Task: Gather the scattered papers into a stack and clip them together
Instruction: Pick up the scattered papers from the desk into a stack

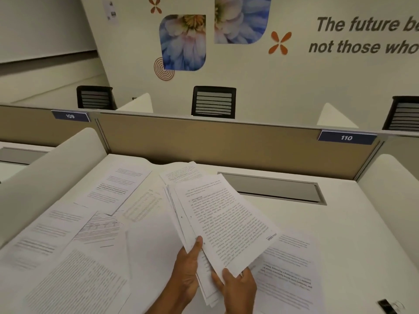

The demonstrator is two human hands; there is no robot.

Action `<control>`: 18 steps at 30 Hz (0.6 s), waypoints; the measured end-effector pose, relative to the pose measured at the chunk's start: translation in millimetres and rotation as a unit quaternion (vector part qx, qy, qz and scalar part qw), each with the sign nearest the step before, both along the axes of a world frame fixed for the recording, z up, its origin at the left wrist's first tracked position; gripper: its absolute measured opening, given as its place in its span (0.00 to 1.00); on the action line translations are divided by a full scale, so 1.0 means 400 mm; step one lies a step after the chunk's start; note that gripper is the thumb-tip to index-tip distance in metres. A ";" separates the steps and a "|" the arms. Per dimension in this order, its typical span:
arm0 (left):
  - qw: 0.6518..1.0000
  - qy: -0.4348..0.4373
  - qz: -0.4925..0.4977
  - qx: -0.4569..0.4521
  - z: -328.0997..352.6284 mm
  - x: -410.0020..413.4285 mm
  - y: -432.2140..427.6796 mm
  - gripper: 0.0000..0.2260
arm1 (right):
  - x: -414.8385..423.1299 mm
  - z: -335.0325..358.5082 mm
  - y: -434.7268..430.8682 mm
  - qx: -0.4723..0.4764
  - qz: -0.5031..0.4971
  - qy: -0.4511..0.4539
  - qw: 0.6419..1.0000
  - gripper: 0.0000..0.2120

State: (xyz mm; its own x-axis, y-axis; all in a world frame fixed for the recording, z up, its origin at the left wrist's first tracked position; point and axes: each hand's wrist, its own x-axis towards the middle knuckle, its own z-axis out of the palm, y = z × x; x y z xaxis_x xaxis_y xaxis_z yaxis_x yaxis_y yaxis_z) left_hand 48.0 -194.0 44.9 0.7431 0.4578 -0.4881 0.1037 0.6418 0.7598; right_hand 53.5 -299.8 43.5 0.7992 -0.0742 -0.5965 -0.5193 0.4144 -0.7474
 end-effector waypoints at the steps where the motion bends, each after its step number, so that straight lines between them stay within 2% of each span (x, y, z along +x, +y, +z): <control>1: 1.000 0.004 0.002 0.010 -0.003 -0.002 0.001 0.11 | -0.011 0.002 0.002 0.002 0.015 -0.008 1.000 0.18; 5: 1.000 0.014 -0.008 0.024 -0.020 0.000 0.006 0.09 | -0.035 0.011 -0.006 0.001 0.093 -0.028 0.995 0.17; 8: 0.998 0.033 -0.009 0.047 -0.037 0.006 0.016 0.08 | -0.026 0.004 -0.052 -0.046 0.125 -0.049 0.990 0.12; 10: 0.997 0.040 -0.014 0.063 -0.053 0.011 0.033 0.09 | -0.007 -0.016 -0.108 -0.109 0.123 -0.060 0.985 0.09; 12: 0.998 0.045 -0.024 0.041 -0.061 0.007 0.053 0.09 | 0.027 -0.058 -0.186 -0.211 0.094 -0.059 0.971 0.12; 15: 0.998 0.051 -0.033 0.002 -0.073 -0.016 0.082 0.10 | 0.089 -0.123 -0.328 -0.368 0.043 -0.053 0.927 0.18; 18: 0.996 0.088 -0.025 0.009 -0.111 -0.038 0.109 0.15 | 0.150 -0.185 -0.451 -0.470 0.046 -0.006 0.882 0.27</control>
